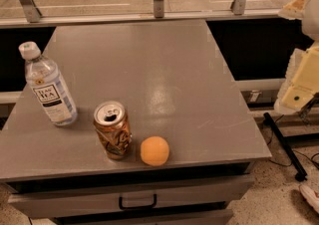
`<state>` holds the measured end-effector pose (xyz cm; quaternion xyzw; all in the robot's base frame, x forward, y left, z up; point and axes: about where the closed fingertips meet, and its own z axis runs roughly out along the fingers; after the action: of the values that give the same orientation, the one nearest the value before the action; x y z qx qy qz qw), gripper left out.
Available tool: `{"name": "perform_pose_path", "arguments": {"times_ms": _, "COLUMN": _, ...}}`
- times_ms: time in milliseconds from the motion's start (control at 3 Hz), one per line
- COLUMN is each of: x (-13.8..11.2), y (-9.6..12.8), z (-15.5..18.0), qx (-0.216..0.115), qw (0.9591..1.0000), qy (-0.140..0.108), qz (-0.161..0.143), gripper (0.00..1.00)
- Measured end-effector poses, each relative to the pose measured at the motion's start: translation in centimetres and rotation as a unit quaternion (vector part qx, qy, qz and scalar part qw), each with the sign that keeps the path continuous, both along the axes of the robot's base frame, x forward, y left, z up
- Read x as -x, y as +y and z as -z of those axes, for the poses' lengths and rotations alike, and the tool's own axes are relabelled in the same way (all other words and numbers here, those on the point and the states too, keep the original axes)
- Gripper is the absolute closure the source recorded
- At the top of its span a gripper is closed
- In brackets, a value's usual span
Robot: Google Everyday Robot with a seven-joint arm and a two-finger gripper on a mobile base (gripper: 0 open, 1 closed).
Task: Pick blue plastic bottle
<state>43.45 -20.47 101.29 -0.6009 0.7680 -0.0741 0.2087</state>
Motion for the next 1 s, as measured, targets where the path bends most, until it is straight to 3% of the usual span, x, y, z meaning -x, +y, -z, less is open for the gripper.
{"name": "perform_pose_path", "arguments": {"times_ms": 333, "x": 0.0, "y": 0.0, "z": 0.0, "qx": 0.000, "qw": 1.0000, "qy": 0.000, "qz": 0.000, "gripper": 0.00}}
{"name": "perform_pose_path", "arguments": {"times_ms": 667, "x": -1.7, "y": 2.0, "z": -0.1, "qx": -0.014, "qw": 0.9996, "qy": 0.010, "qz": -0.023, "gripper": 0.00}}
{"name": "perform_pose_path", "arguments": {"times_ms": 1000, "x": -4.7, "y": 8.0, "z": 0.4, "qx": -0.062, "qw": 0.9949, "qy": 0.021, "qz": -0.077, "gripper": 0.00}}
